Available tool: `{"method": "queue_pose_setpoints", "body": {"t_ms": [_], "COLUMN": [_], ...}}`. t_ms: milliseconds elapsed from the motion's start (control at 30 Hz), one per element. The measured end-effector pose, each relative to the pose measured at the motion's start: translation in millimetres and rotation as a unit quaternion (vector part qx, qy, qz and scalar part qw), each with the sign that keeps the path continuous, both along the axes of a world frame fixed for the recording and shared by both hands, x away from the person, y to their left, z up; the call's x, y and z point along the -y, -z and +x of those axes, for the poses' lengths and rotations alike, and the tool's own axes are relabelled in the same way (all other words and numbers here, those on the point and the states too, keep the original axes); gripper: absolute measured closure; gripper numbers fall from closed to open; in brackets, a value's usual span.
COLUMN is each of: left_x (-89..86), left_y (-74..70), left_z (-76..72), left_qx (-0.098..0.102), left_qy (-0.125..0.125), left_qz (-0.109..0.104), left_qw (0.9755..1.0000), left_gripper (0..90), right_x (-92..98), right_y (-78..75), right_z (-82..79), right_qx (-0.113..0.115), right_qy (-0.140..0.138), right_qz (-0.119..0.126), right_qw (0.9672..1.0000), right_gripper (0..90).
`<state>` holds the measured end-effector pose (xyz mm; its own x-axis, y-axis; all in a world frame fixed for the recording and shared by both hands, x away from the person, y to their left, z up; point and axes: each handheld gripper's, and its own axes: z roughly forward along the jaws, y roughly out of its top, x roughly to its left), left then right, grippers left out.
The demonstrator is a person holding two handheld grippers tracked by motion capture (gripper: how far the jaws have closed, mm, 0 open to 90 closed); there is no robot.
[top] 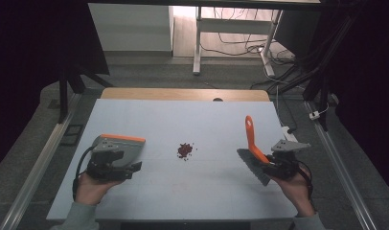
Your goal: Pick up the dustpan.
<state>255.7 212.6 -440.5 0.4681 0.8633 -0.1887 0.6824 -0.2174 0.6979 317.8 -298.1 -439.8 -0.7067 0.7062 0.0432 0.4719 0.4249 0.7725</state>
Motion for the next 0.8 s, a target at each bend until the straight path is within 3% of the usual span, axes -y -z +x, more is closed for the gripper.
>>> {"method": "queue_pose_setpoints", "body": {"t_ms": [133, 200, 300, 500, 800], "left_x": [-12.9, -18.3, -26.7, -42.7, -58.4], "left_y": [2.0, 5.7, 6.3, 4.0, 7.8], "left_z": [2.6, 5.5, 4.4, 1.4, -3.2], "left_qx": [0.000, -0.013, -0.016, -0.021, -0.046], "left_qy": [-0.024, -0.028, -0.038, -0.054, -0.069], "left_qz": [0.004, 0.009, 0.015, 0.011, 0.009], "left_qw": [0.9997, 0.9995, 0.9990, 0.9983, 0.9965], "left_gripper": [19.9, 20.1, 19.8, 19.5, 19.3], "right_x": [-1.9, -2.7, -4.3, -9.2, -11.2], "right_y": [0.2, -0.3, -1.1, 1.2, 3.8], "right_z": [-0.3, -0.3, -1.1, -1.1, -0.8], "right_qx": [0.001, 0.004, 0.006, 0.002, 0.000], "right_qy": [-0.004, -0.005, -0.001, -0.006, -0.010], "right_qz": [-0.004, -0.008, -0.009, -0.014, -0.019], "right_qw": [1.0000, 0.9999, 0.9999, 0.9999, 0.9998], "right_gripper": [70.7, 70.8, 70.8, 70.7, 70.8]}}
